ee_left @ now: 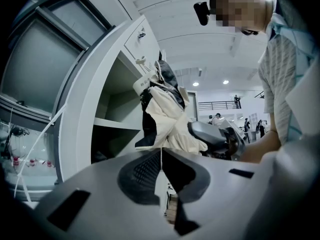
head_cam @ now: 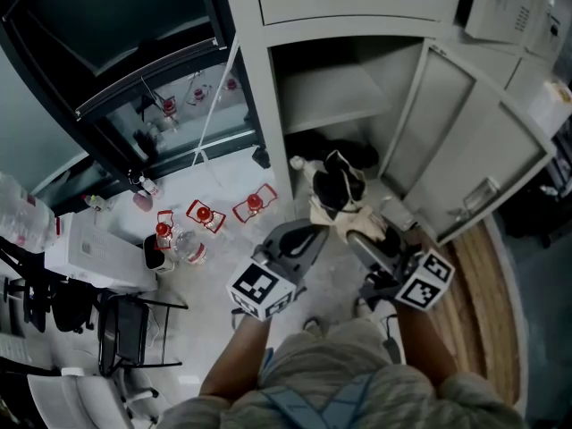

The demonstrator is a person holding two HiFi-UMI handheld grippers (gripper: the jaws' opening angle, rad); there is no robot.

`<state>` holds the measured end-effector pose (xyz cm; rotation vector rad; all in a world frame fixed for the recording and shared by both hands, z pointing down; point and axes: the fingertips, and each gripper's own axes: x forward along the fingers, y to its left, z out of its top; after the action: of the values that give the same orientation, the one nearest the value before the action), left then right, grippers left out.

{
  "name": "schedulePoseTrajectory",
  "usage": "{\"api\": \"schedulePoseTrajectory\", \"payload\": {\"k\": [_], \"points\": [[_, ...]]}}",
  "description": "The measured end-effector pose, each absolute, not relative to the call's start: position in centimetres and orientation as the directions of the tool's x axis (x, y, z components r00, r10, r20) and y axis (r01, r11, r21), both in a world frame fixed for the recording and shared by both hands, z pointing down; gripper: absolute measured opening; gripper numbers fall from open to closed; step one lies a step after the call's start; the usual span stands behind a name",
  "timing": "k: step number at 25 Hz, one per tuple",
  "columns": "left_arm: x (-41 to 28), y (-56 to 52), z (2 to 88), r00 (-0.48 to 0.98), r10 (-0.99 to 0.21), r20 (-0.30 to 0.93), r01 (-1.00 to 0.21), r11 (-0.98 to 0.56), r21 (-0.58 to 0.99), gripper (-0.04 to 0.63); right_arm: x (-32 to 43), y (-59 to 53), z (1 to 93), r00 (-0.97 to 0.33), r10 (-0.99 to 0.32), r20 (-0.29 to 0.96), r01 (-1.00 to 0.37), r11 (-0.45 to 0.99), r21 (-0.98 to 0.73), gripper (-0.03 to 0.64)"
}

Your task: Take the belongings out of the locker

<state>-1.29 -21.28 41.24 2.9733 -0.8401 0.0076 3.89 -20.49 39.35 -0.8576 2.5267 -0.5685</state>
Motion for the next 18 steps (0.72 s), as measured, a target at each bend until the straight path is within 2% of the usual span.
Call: {"api": "schedulePoseTrajectory", "payload": {"k": [18], "points": [[-1.29,-22.28,41.58,0.850,-0.527,0.019,-0.527,-0.848,0.053,0.003,4.04,-21.42,39.89,-0.720,-0.655,-0.227,-0.502,0.718,-0.483,0.259]]}}
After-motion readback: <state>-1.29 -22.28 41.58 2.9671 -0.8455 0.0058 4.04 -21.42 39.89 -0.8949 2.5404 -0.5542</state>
